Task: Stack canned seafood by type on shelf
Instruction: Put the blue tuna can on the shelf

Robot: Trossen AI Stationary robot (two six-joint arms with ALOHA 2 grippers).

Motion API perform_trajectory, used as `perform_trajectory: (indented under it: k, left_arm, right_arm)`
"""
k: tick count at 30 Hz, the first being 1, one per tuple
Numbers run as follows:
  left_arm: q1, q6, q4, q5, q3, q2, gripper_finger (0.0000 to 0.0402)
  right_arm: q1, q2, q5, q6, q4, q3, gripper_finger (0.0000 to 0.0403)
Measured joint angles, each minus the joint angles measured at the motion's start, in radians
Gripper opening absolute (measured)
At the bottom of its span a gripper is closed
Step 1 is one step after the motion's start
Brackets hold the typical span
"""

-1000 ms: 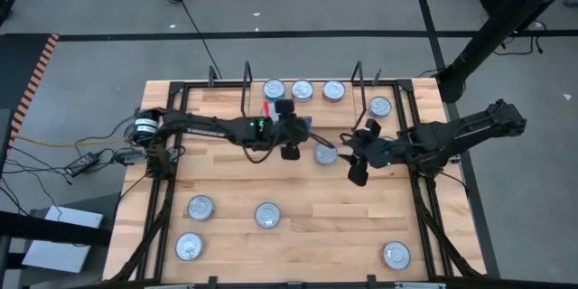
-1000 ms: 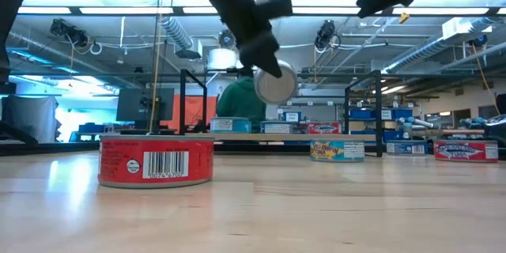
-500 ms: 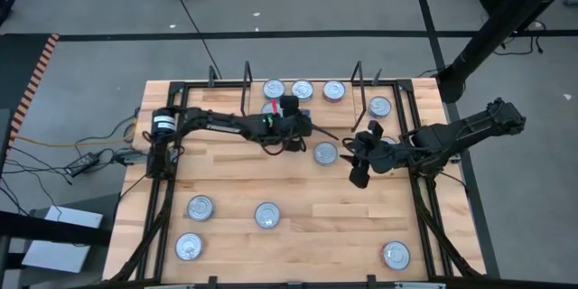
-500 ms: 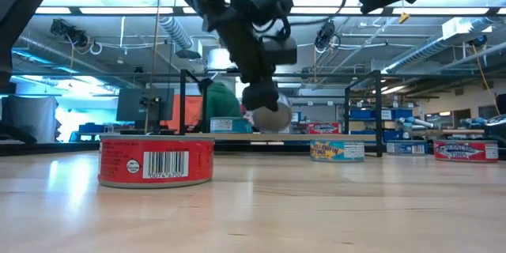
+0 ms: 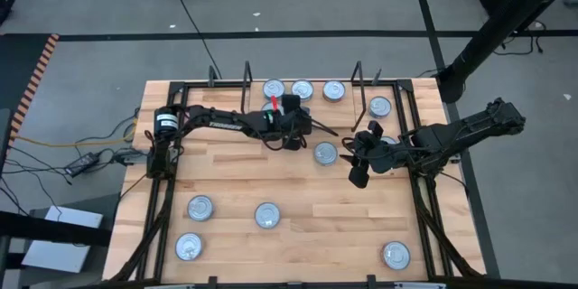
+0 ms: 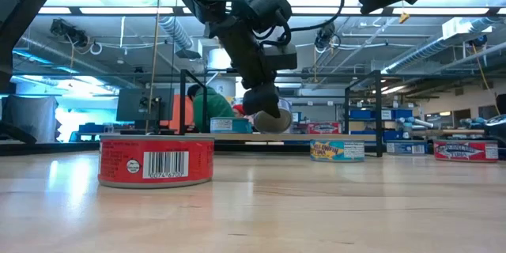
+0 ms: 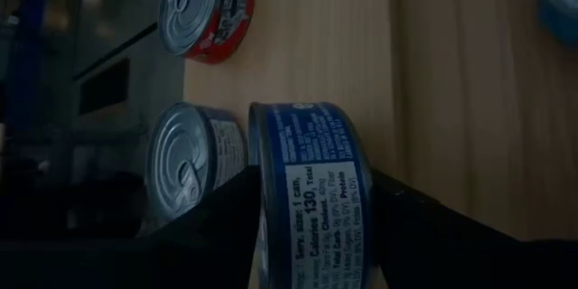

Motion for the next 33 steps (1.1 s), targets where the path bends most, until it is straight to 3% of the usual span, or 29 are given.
perform_trajectory:
  k: [20, 25, 29, 33]
  left_arm:
    - [0.039, -0.076, 0.056, 0.152, 0.000, 0.000, 0.0192]
    - [0.038, -0.100, -0.011, 0.156, 0.025, 0.000, 0.0191]
    - [0.048, -0.231, -0.101, 0.256, 0.086, -0.003, 0.0149]
    - [0.077, -0.402, -0.087, 0.389, 0.109, -0.004, 0.0053]
  right_arm:
    - [-0.002, 0.001, -0.001, 0.010, 0.037, 0.000, 0.0163]
    - [-0.002, 0.001, -0.009, 0.010, 0.038, 0.000, 0.0161]
    - [-0.002, 0.001, -0.053, 0.010, 0.038, 0.000, 0.0160]
    - [-0.002, 0.001, -0.066, 0.036, 0.038, 0.000, 0.0148]
